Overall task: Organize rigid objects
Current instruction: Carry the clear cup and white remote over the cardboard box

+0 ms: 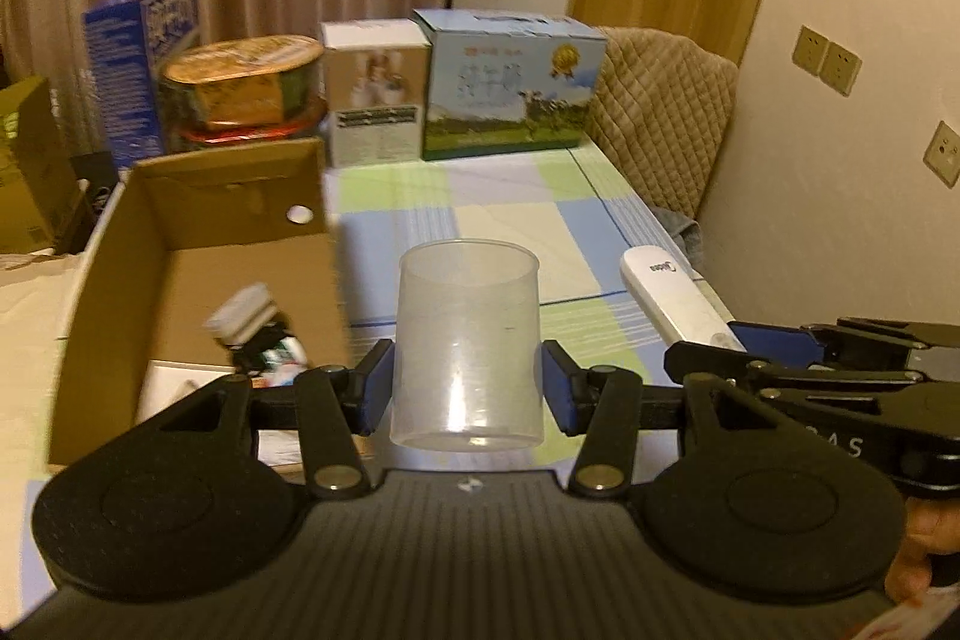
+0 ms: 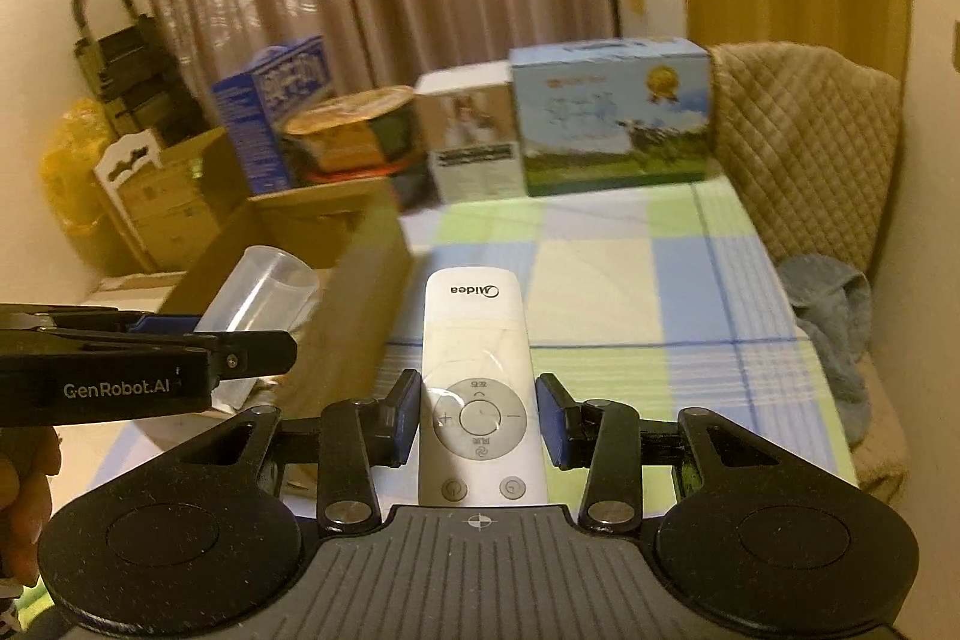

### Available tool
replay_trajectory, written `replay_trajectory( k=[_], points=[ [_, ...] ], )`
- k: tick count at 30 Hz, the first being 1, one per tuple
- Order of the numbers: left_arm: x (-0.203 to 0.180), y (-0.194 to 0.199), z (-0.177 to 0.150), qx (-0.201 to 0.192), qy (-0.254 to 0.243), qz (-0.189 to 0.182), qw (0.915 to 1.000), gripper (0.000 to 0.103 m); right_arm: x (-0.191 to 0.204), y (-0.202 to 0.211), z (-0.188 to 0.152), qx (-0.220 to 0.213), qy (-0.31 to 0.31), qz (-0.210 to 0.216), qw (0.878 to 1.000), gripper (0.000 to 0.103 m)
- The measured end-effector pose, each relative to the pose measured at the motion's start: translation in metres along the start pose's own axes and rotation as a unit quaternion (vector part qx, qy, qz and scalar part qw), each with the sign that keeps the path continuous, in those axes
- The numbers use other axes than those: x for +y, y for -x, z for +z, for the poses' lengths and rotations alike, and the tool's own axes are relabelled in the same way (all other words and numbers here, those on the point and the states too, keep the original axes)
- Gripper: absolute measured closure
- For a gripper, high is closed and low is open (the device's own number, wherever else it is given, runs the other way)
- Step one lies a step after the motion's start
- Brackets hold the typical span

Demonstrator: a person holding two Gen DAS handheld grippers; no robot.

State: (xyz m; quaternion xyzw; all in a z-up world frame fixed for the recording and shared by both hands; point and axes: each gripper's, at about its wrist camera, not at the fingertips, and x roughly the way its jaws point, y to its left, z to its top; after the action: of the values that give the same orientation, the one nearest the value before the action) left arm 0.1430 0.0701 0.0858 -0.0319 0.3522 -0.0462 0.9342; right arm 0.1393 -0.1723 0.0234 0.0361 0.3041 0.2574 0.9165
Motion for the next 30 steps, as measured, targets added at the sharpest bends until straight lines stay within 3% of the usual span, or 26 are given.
replay_trajectory(
  k=[14,30],
  points=[
    [0.060,0.033,-0.009,-0.011,0.026,0.034,0.9990,0.057,0.071,-0.020,0.009,0.003,0.043,0.041,0.998,0.065],
    [0.152,0.018,0.000,0.005,0.047,0.082,0.9955,0.057,0.107,-0.068,0.024,0.023,0.046,0.077,0.996,0.065]
  ],
)
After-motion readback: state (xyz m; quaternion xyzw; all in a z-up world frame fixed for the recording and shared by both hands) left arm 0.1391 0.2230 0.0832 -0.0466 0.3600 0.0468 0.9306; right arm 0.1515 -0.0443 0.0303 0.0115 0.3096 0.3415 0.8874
